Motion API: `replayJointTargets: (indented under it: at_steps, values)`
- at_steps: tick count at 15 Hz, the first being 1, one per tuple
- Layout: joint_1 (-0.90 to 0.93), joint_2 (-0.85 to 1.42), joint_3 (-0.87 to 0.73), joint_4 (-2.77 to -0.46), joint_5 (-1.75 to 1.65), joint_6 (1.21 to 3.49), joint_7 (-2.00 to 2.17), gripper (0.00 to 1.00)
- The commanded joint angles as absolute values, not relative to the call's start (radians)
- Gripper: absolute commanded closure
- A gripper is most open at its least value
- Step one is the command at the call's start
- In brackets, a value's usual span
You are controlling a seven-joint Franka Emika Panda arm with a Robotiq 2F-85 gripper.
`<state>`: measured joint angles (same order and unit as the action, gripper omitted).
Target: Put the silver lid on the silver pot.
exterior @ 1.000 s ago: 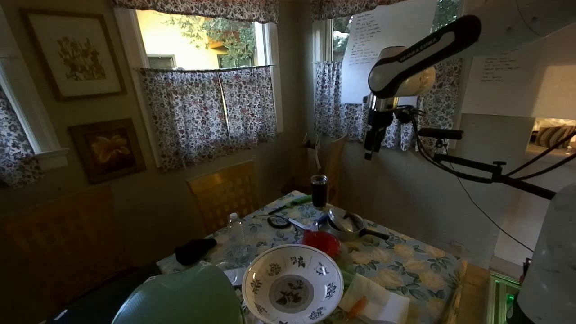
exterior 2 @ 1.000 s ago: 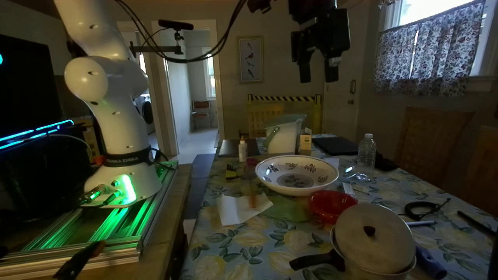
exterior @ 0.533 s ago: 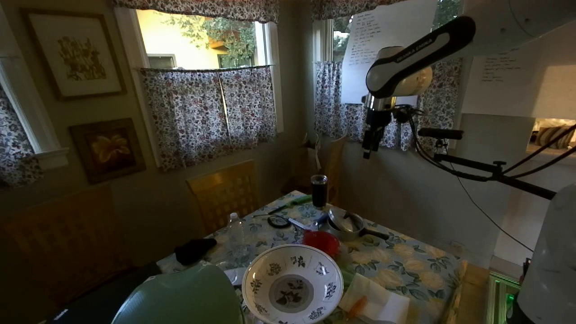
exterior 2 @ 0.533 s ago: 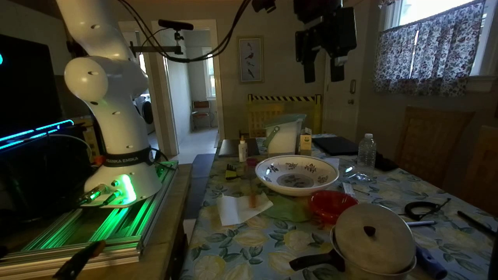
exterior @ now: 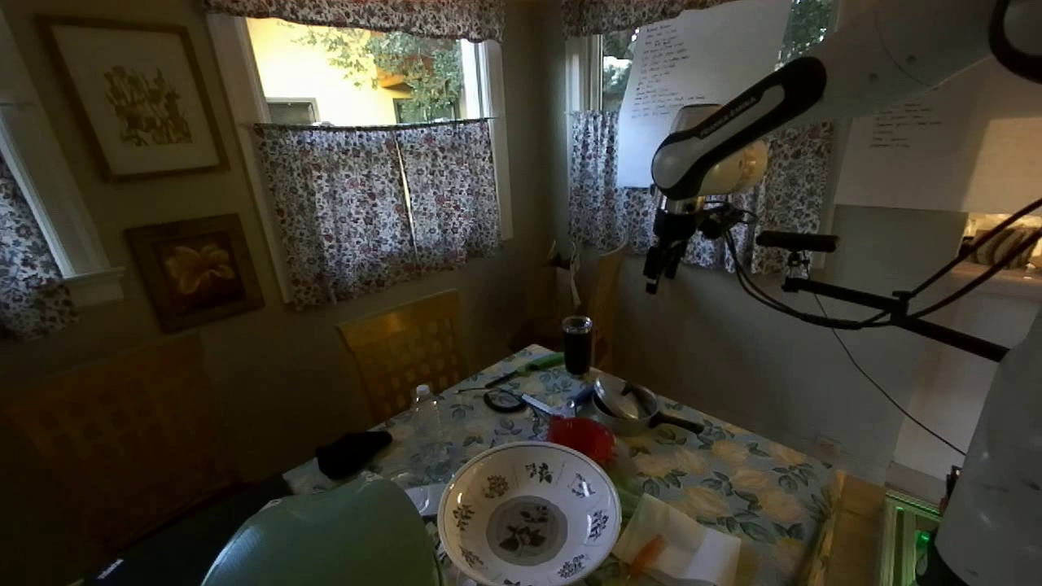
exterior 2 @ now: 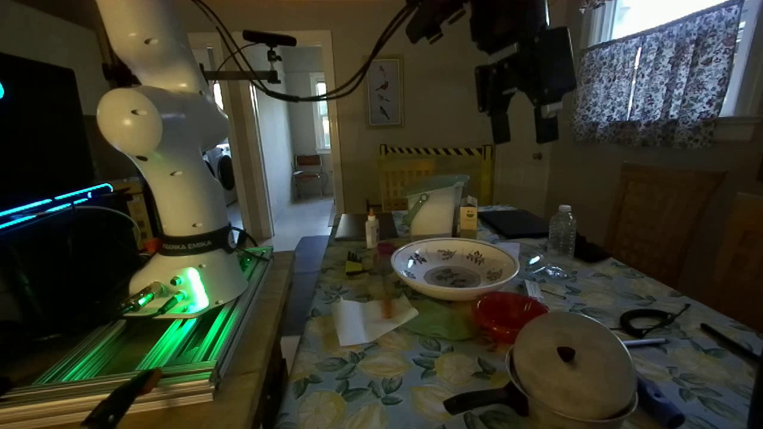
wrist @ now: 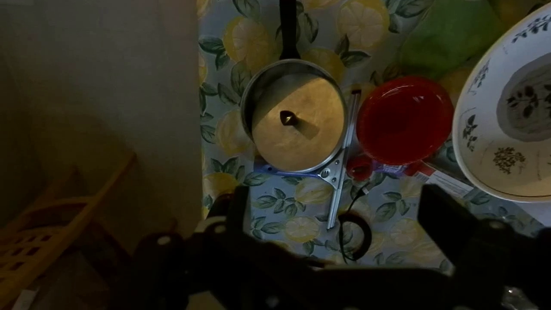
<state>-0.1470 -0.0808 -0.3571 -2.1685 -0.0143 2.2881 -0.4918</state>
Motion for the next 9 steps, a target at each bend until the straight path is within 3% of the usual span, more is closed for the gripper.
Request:
replayJointTargets:
  at_steps: [1, 9]
  values:
    - [-0.177, 0.076, -0.323, -2.112, 0.063, 2.365, -0.517, 0.0]
    - [-0.334, 0.351, -0.21, -1.912, 0.223, 2.176, -0.907, 0.0]
